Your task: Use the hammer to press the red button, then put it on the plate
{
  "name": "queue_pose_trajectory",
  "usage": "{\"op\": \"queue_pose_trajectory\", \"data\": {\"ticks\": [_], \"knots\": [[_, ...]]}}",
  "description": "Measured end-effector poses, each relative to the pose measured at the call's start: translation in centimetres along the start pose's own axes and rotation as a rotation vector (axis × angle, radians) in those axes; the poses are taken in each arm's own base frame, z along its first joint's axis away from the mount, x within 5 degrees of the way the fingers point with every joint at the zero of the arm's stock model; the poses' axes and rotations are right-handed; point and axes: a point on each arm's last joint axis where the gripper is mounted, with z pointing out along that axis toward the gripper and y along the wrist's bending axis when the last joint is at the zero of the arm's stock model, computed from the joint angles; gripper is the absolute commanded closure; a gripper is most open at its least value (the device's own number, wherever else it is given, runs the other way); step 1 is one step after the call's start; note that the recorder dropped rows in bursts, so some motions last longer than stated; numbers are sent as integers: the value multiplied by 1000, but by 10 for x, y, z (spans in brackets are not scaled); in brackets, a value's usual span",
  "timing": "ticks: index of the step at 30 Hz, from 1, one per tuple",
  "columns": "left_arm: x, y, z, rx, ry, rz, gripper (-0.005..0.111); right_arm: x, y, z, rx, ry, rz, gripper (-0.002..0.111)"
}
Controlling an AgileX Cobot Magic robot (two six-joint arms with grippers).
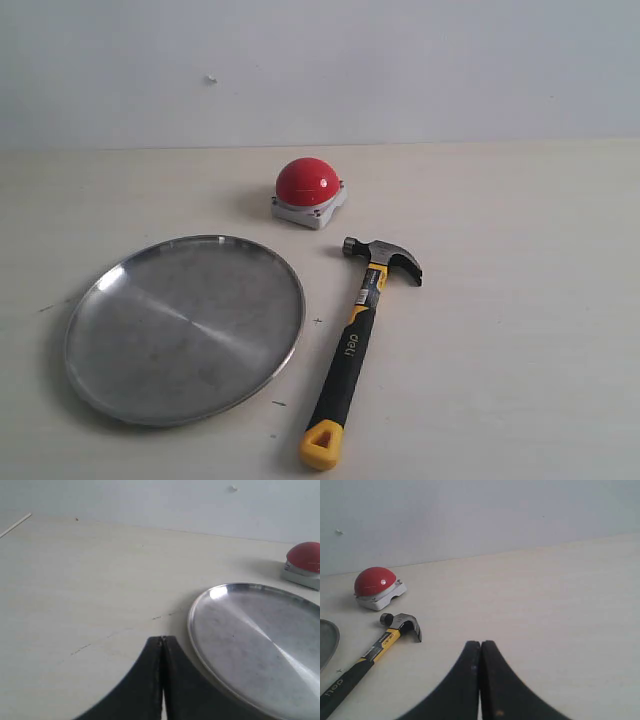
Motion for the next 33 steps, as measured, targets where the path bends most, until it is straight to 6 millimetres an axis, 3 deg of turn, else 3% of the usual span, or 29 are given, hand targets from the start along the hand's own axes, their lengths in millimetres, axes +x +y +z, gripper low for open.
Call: {"op": "queue_pose_trajectory", "data": {"ticks": [19,28,33], "knots": [[0,0,0,0,0,0,107,-10,-1,-1,20,-114,-145,108],[0,0,0,0,0,0,107,-11,-1,-1,20,-116,-145,108],[0,0,0,0,0,0,107,-21,2,-3,-14,-237,-75,108]]}}
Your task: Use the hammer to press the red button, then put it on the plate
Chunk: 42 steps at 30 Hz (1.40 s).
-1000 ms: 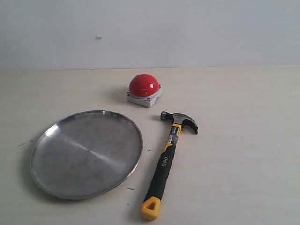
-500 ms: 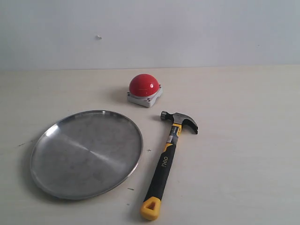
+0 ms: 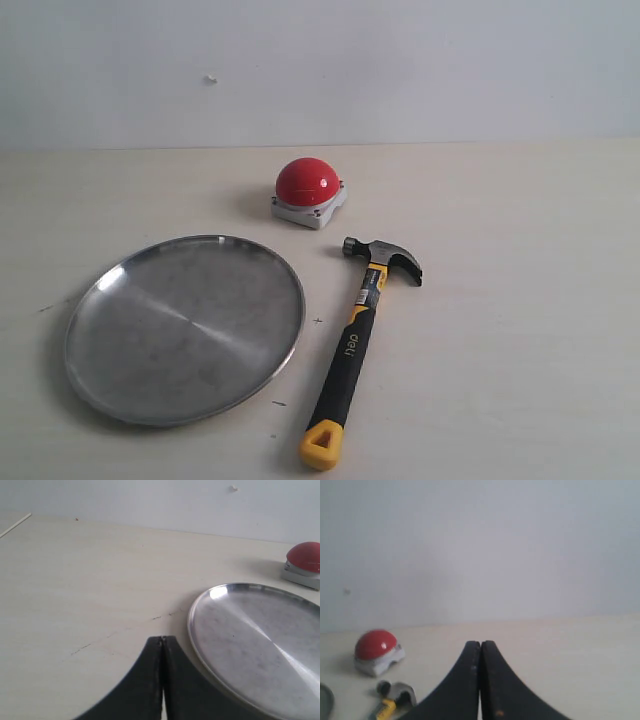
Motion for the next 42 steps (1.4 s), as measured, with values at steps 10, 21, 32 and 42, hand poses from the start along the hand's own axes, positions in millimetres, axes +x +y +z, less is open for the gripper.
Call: {"op": "queue_pose_trajectory", "data": {"ticks": [10,21,32,42], "knots": [[0,0,0,0,0,0,107,-13,0,-1,-22,-139,324,108],[0,0,0,0,0,0,107,-29,-1,-5,-41,-328,335,108],[0,0,0,0,0,0,107,-73,-16,-23,10,-768,504,108],[0,0,0,0,0,0,107,-206,-7,23,109,-776,452,108]]}}
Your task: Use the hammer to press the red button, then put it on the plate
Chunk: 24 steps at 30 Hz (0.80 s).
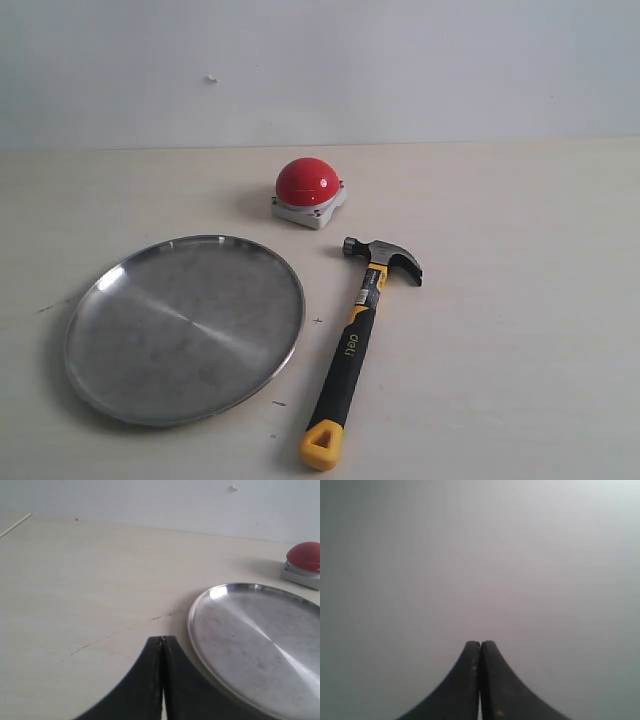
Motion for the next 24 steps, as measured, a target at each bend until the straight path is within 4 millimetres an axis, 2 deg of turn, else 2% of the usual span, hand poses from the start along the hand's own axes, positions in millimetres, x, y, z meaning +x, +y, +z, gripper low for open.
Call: {"op": "queue_pose_trajectory", "data": {"ticks": [2,5,7,10,13,16,21,24], "knots": [[0,0,0,0,0,0,107,6,14,32,-10,87,-103,108],[0,0,0,0,0,0,107,29,31,79,-41,294,-262,108],[0,0,0,0,0,0,107,55,38,105,-75,471,-307,108],[0,0,0,0,0,0,107,105,36,127,-103,725,-272,108],[0,0,0,0,0,0,107,148,28,137,-88,911,-215,108],[0,0,0,0,0,0,107,188,15,137,-60,1092,-195,108],[0,0,0,0,0,0,107,251,-9,122,-46,1481,-206,108],[0,0,0,0,0,0,107,275,-19,112,-33,1692,-193,108]]}}
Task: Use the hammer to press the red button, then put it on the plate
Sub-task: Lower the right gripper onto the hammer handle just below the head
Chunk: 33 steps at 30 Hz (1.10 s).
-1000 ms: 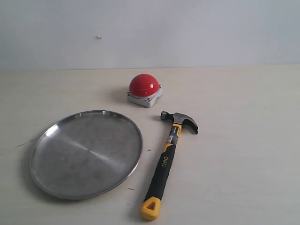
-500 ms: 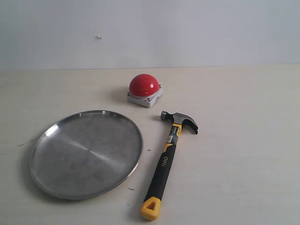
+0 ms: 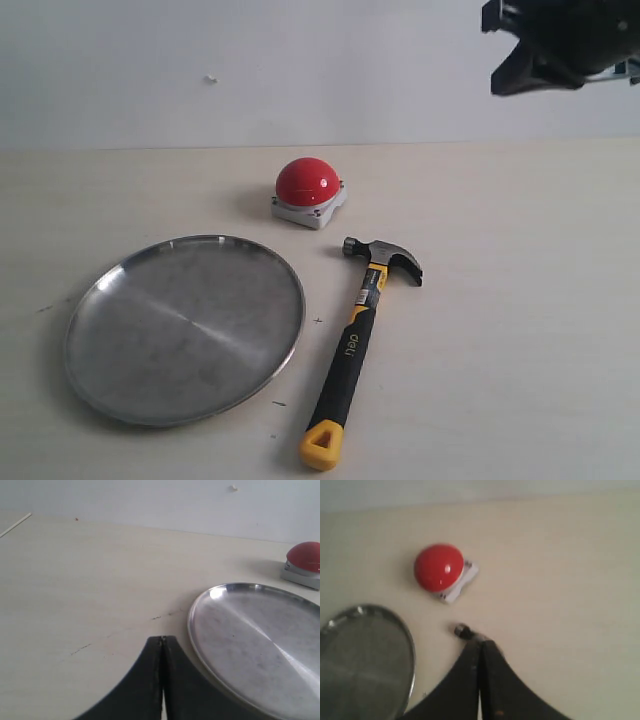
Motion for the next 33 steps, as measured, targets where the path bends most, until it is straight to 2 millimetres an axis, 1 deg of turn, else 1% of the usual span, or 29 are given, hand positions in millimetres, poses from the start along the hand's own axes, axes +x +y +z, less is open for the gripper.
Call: {"op": "queue_pose_trajectory", "data": {"ticks": [2,4,6,7,9,11,12,15,18,20,22,26,27,30,33], "knots": [[0,0,0,0,0,0,107,4,-3,13,-15,116,11,108],[0,0,0,0,0,0,107,9,-4,21,-12,209,33,108],[0,0,0,0,0,0,107,15,-5,29,56,287,32,108],[0,0,0,0,0,0,107,20,-4,34,118,329,22,108],[0,0,0,0,0,0,107,29,4,43,239,386,-7,108],[0,0,0,0,0,0,107,37,16,52,339,403,-26,108],[0,0,0,0,0,0,107,41,24,57,360,399,-25,108],[0,0,0,0,0,0,107,50,46,74,359,378,-9,108],[0,0,0,0,0,0,107,62,60,98,350,372,38,108],[0,0,0,0,0,0,107,71,63,113,362,387,80,108],[0,0,0,0,0,0,107,79,59,128,390,410,136,108],[0,0,0,0,0,0,107,91,51,148,433,449,192,107],[0,0,0,0,0,0,107,92,50,150,437,454,195,106],[0,0,0,0,0,0,107,93,49,153,439,454,201,95],[0,0,0,0,0,0,107,93,51,153,419,451,224,78]]}}
